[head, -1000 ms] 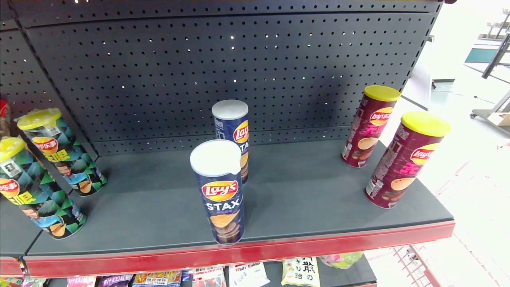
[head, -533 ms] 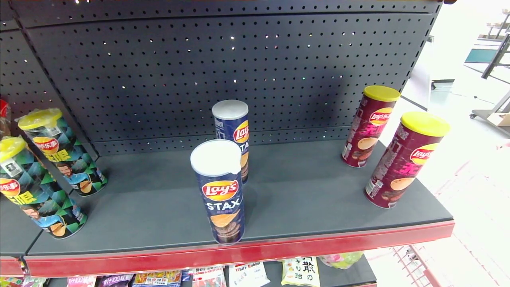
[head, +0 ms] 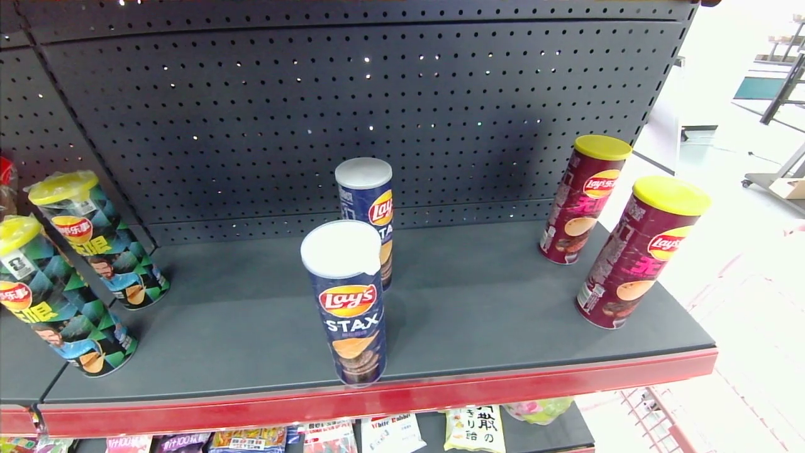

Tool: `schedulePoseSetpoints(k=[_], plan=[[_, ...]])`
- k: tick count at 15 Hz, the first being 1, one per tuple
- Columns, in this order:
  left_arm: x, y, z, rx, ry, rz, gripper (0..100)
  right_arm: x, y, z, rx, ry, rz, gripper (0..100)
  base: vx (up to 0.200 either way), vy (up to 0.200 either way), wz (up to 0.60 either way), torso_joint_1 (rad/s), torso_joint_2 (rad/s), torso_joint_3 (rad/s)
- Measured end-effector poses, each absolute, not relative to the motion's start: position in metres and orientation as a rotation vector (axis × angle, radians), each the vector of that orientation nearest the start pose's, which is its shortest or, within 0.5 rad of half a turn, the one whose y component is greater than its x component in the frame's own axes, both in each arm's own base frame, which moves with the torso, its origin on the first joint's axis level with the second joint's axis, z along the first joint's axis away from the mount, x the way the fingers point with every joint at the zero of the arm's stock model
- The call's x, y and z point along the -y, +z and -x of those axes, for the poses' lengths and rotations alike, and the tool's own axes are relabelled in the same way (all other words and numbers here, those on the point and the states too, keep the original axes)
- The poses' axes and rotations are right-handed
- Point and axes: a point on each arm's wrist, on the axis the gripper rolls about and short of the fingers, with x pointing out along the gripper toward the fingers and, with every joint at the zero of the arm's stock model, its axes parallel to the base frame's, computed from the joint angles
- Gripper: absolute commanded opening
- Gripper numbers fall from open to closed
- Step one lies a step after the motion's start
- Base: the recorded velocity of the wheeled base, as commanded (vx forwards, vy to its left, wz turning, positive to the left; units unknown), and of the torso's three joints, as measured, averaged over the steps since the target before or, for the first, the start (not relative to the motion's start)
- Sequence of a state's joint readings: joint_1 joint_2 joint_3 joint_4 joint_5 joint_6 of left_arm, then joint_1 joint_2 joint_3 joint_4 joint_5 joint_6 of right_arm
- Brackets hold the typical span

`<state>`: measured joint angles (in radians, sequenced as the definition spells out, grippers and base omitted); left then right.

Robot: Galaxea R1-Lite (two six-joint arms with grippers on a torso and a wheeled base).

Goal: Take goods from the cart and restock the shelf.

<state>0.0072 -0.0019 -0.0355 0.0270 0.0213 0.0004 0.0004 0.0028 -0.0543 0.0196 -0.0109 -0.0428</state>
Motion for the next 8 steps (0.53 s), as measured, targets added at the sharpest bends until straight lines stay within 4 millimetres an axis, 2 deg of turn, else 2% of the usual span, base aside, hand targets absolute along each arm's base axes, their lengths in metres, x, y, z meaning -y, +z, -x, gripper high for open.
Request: schedulePoseSetpoints(k=[3, 6, 8], plan=[[0.002, 0.077, 0.023, 0.007, -0.055, -0.004, 100, -0.001, 0.084, 0.024, 0.060, 0.023, 0.033, 100, 0.000, 0.000, 0.00, 0.000, 0.00, 0.000], [0.001, 0.076, 0.023, 0.002, -0.045, -0.003, 100, -0.002, 0.079, 0.023, 0.032, 0.081, 0.062, 100, 0.000, 0.000, 0.00, 0.000, 0.00, 0.000], [0.000, 0.076, 0.023, 0.002, -0.004, -0.004, 100, 0.000, 0.076, 0.023, 0.000, 0.024, -0.009, 100, 0.000, 0.000, 0.00, 0.000, 0.00, 0.000]])
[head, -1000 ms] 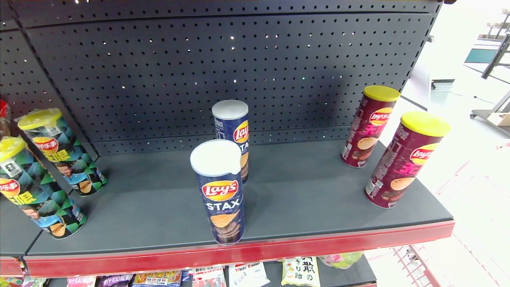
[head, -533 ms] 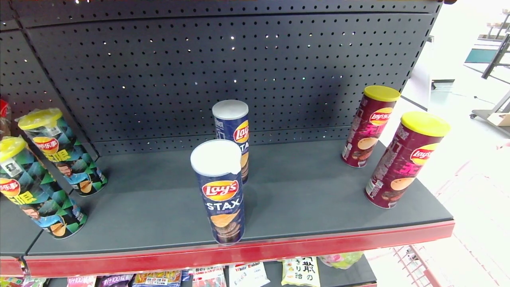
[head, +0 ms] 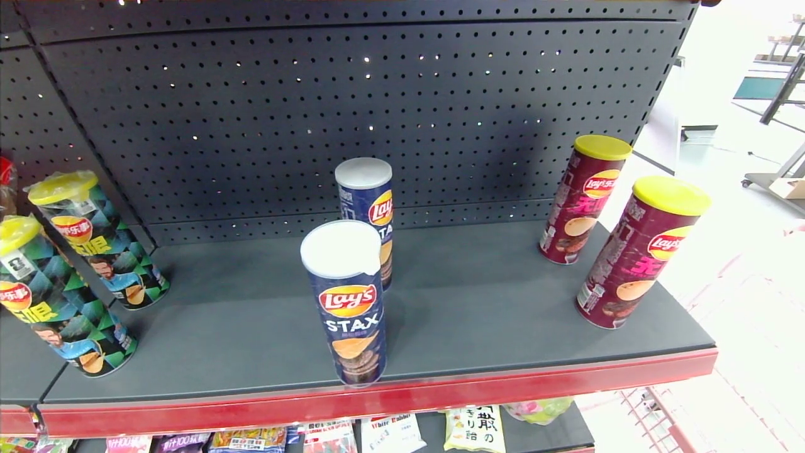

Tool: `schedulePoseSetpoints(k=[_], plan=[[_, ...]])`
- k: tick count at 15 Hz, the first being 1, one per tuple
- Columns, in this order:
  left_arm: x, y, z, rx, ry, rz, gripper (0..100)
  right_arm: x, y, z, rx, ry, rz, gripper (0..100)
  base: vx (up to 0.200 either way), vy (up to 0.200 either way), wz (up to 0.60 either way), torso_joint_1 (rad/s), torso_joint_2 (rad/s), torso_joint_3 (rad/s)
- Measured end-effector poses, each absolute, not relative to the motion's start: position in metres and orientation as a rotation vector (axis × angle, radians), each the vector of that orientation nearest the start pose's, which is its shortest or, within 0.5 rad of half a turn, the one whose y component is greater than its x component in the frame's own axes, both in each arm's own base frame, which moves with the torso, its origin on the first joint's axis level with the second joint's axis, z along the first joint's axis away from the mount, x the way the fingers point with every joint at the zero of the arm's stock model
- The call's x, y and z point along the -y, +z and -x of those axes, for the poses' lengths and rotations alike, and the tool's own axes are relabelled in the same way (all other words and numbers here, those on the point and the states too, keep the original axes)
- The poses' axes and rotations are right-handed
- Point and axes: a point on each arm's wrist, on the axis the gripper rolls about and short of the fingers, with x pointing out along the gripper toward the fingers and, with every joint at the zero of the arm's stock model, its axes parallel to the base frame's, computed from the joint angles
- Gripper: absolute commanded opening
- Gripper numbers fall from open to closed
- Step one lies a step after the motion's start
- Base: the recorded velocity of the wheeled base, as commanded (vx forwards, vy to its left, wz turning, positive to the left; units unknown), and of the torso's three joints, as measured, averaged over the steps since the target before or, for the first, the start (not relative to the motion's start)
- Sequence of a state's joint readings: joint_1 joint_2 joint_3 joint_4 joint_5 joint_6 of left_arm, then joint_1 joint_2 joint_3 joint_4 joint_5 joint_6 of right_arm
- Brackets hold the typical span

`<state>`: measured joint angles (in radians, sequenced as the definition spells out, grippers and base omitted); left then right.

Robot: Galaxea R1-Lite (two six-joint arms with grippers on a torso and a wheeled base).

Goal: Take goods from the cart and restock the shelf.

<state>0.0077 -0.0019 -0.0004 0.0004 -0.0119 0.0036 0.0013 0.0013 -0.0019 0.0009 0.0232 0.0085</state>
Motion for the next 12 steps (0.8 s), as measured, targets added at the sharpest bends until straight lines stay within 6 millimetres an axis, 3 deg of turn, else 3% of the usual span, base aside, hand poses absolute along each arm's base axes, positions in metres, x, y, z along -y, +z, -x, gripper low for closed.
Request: schedulePoseSetpoints(k=[12], plan=[[0.0003, 0.0754, 0.0229, 0.002, 0.003, -0.002, 100, -0.0003, 0.0753, 0.0228, -0.002, 0.016, 0.000, 100, 0.000, 0.000, 0.00, 0.000, 0.00, 0.000]])
